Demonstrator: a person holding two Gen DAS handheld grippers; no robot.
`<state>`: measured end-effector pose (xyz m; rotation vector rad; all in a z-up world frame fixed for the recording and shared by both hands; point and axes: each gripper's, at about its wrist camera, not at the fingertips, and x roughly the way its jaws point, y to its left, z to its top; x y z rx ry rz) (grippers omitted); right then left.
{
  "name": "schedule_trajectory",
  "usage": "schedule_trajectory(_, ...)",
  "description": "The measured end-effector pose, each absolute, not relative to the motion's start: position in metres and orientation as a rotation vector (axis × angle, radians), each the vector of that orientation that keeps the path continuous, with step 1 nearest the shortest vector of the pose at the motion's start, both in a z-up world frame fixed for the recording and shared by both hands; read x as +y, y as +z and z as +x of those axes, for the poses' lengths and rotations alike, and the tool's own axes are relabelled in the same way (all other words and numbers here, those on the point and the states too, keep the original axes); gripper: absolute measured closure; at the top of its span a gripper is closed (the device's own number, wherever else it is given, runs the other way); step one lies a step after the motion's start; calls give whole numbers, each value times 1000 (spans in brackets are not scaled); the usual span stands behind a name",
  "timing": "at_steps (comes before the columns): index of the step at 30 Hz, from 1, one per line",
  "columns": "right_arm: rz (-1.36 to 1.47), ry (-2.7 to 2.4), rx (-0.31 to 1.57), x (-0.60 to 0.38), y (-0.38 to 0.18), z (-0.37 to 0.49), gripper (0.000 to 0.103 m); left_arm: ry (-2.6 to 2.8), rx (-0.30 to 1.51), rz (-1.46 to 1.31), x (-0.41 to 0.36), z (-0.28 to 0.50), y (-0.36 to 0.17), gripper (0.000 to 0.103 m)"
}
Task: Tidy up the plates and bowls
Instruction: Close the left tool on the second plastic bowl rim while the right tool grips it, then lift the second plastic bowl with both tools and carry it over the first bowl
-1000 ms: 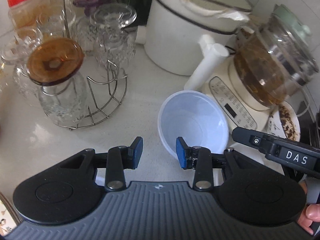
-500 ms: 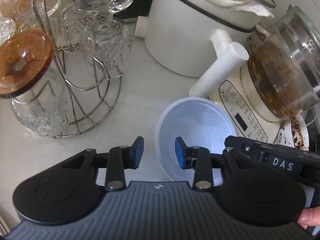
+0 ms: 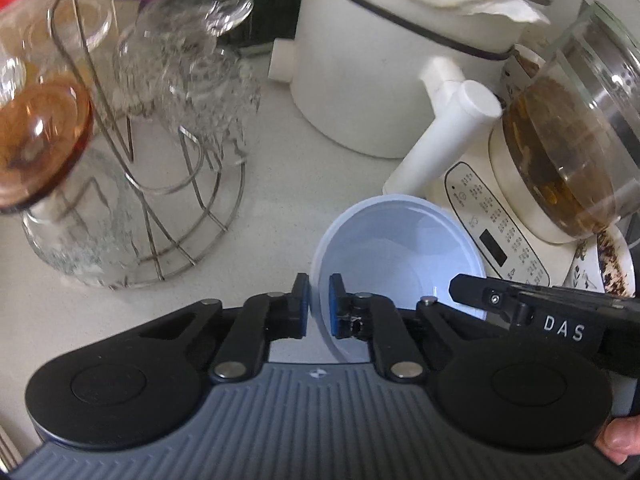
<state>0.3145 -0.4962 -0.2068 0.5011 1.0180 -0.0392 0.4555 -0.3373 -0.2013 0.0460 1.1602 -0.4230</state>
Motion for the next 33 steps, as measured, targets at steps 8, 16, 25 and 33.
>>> schedule_trajectory(8, 505, -38, 1006, -497, -198, 308, 90, -447, 1155, 47, -334, 456, -189, 92)
schedule_trajectory(16, 534, -28, 984, -493, -186, 300, 90, -458, 1139, 11, -317, 452, -165, 91)
schedule_trajectory(25, 553, -19, 940, -476, -161, 292, 90, -473, 1100, -32, -291, 442, -134, 92)
schedule_trajectory(33, 550, 9, 862, -455, -127, 276, 90, -478, 1032, -68, -258, 425, -99, 92)
